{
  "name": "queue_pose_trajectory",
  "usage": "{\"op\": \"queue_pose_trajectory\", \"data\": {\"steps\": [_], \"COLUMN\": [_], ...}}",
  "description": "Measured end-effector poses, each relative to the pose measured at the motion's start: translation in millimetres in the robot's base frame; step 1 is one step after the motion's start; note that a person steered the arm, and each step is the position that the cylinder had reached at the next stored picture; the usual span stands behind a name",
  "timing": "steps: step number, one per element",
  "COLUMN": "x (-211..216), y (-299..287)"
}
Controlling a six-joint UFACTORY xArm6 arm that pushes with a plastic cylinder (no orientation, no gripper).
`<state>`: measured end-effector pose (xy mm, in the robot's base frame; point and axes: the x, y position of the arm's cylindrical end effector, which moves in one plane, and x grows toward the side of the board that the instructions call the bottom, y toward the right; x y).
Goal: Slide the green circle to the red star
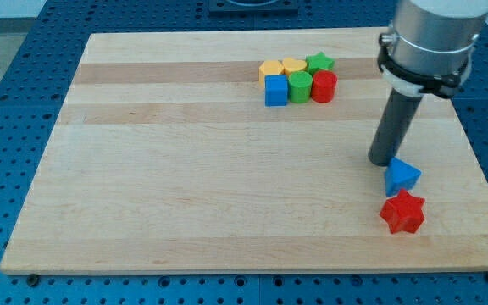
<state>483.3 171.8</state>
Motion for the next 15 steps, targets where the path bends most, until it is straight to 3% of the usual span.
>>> {"op": "queue_pose_trajectory", "data": {"steps": [2, 5, 6, 7, 8, 11, 12, 13, 14, 15], "x": [16.7, -128.9, -167.4, -159.6, -122.4, -84.3, -96.3, -136.0, -130.3, -85.7], "y": [1.3, 33.7, -28.0, -112.6, -166.7, -173.4, -172.2, -157.1, -127.4, -116.8]}}
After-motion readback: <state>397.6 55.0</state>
